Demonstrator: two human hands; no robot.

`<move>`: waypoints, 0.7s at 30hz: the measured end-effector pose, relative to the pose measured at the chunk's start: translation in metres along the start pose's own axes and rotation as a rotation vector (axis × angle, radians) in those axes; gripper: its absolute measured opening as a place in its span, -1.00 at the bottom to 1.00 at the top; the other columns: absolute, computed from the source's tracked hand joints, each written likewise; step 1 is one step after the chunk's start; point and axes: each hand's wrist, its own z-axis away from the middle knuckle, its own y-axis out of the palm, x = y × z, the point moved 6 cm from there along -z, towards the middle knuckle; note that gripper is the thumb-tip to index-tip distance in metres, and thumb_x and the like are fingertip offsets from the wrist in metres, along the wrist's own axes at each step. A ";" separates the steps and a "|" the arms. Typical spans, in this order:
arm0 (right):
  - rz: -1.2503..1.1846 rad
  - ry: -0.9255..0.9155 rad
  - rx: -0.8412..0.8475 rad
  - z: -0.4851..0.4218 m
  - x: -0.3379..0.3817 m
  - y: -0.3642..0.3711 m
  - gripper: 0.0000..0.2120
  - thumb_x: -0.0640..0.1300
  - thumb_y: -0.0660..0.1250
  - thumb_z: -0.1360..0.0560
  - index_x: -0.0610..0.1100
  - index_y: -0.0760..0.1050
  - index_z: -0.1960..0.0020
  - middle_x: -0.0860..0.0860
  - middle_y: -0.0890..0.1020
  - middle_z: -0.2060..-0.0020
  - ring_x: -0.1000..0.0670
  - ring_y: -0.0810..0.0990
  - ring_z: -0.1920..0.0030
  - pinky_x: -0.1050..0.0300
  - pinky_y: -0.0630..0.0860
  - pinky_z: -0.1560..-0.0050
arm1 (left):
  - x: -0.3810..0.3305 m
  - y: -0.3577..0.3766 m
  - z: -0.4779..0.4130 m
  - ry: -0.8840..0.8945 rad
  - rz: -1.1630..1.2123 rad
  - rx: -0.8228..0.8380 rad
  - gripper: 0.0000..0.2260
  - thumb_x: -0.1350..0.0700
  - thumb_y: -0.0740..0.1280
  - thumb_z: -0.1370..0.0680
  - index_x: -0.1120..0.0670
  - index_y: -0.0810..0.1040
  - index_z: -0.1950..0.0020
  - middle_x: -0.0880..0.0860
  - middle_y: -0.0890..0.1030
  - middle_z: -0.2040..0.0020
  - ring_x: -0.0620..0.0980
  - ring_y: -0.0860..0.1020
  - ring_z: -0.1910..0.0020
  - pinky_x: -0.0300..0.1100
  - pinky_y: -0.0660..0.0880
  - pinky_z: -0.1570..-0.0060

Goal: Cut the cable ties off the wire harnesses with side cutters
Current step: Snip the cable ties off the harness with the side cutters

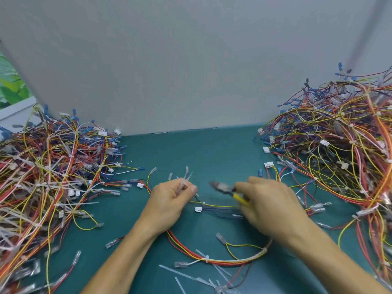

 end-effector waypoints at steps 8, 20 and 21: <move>-0.316 0.556 0.051 0.006 -0.112 -0.011 -0.84 -0.01 0.33 -0.46 -0.10 0.44 0.14 -0.15 0.59 0.18 -0.17 0.52 0.15 0.01 0.42 0.17 | -0.059 -0.017 0.025 0.163 -0.134 0.062 -0.81 0.07 0.08 -0.51 0.05 0.38 0.28 -0.17 0.38 0.45 -0.17 0.30 0.44 -0.37 0.23 0.40; -0.478 0.570 0.175 0.010 -0.108 -0.008 -0.81 -0.03 0.41 -0.42 -0.15 0.53 0.21 -0.12 0.66 0.29 -0.12 0.64 0.24 -0.02 0.61 0.14 | -0.077 0.036 0.090 0.107 -0.754 0.618 -0.89 -0.01 0.00 -0.53 -0.07 0.27 0.01 -0.02 0.48 -0.04 0.07 0.45 -0.07 -0.07 0.44 -0.04; -0.480 0.571 0.176 0.010 -0.108 -0.007 -0.82 -0.02 0.42 -0.41 -0.14 0.54 0.21 -0.11 0.66 0.29 -0.11 0.64 0.25 0.01 0.59 0.18 | -0.073 0.040 0.094 0.085 -0.811 0.627 -0.87 0.01 0.03 -0.56 -0.04 0.30 -0.05 -0.01 0.45 -0.08 0.08 0.44 -0.11 -0.08 0.43 -0.07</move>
